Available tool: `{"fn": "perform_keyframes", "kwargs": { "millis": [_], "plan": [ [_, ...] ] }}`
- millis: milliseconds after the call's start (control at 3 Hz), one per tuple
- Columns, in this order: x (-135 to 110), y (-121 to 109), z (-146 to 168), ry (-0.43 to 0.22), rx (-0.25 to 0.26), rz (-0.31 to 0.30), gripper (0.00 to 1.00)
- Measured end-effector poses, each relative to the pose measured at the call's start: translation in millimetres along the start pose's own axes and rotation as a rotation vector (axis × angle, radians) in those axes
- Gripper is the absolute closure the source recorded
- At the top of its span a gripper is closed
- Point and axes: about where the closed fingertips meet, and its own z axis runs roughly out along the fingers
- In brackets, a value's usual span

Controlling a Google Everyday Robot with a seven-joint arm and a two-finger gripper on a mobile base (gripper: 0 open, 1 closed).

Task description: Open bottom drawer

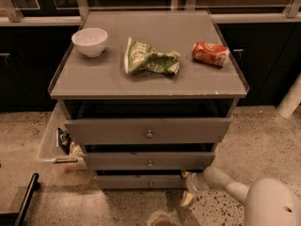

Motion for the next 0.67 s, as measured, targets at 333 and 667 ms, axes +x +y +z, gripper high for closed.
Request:
{"fn": "perform_keyframes", "kwargs": {
  "millis": [333,667],
  "plan": [
    [3.4,0.6,6.6,-0.006,-0.013,0.016,0.0],
    [3.5,0.4,6.6,-0.006,-0.013,0.016,0.19]
  ]
}}
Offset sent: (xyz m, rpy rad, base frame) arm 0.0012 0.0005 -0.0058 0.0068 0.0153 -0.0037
